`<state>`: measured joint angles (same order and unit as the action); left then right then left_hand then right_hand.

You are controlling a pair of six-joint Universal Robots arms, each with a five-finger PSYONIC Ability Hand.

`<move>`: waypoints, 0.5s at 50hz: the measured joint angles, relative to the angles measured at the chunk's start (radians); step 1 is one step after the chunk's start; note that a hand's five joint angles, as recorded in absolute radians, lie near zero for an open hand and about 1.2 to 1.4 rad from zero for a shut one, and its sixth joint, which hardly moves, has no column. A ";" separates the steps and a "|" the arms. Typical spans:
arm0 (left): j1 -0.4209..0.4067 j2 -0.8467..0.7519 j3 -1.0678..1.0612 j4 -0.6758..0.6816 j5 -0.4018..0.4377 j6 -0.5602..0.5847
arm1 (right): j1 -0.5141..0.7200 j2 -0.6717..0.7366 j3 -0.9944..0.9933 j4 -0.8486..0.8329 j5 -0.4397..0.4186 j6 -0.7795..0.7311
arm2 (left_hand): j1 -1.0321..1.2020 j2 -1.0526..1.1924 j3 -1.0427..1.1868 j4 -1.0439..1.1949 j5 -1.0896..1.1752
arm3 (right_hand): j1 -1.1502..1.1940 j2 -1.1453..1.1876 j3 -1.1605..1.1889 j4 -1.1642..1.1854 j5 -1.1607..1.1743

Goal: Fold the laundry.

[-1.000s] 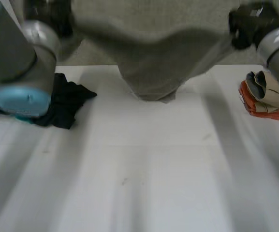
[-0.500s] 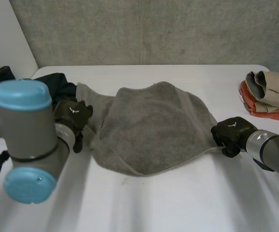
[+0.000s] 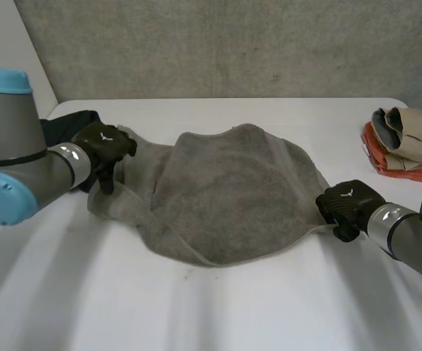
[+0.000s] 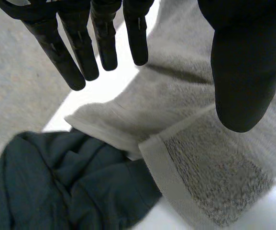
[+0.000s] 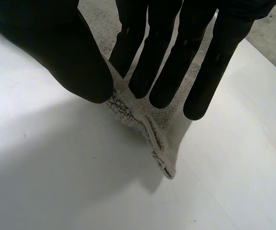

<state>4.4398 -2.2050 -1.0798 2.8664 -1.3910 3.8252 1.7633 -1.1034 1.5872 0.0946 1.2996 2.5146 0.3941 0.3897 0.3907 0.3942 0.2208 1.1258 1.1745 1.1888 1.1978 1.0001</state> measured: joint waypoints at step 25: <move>-0.018 0.071 -0.079 -0.172 -0.164 -0.002 | -0.073 -0.119 -0.062 0.183 0.023 -0.092 | 0.749 0.802 0.794 0.800 0.754 | 0.000 0.000 0.000 0.000 0.000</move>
<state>4.4222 -2.1341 -1.1593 2.6947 -1.5554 3.8235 1.6905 -1.2221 1.5253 0.2773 1.3221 2.4230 1.1436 1.1916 1.1843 1.1943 0.9747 1.1258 1.1744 1.1887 1.1978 1.0001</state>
